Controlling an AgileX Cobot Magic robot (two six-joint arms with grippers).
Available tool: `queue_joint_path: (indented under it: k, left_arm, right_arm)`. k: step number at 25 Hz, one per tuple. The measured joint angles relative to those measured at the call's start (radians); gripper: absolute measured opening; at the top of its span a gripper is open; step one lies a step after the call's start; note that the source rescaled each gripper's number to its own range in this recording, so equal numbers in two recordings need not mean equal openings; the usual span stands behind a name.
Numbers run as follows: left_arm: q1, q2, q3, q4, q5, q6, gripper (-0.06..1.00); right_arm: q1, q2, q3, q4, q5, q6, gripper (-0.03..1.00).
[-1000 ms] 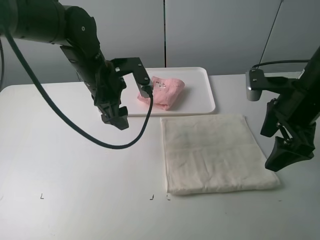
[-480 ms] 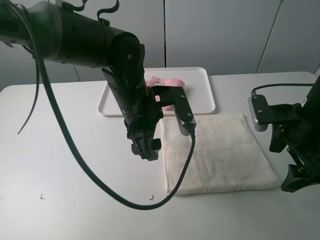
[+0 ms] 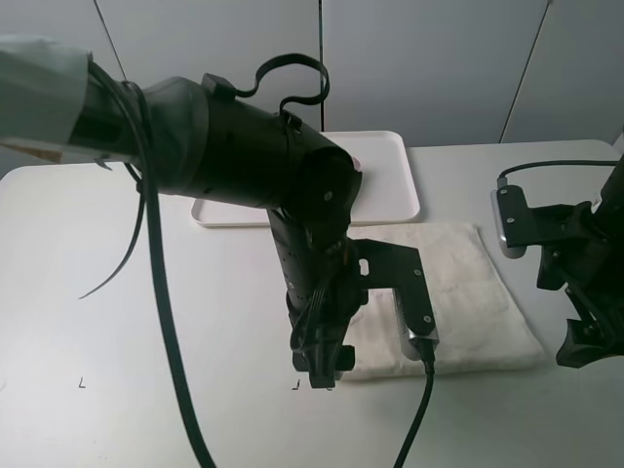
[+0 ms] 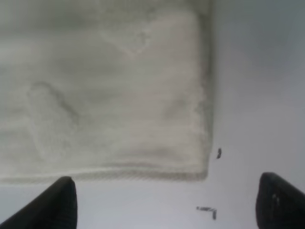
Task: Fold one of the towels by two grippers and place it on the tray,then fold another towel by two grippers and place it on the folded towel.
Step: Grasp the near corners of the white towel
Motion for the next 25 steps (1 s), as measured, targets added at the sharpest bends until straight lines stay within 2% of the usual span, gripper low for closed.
queue_joint_path:
  k: [9,25]
  left_arm:
    - [-0.035,0.043,0.0,0.009,-0.016,-0.086,0.96]
    - [-0.037,0.06,0.0,0.003,-0.018,-0.097,0.96]
  right_arm:
    - [0.0,0.0,0.0,-0.002,-0.008,0.004,1.0]
    - [0.0,0.0,0.0,-0.002,-0.01,-0.012,1.0]
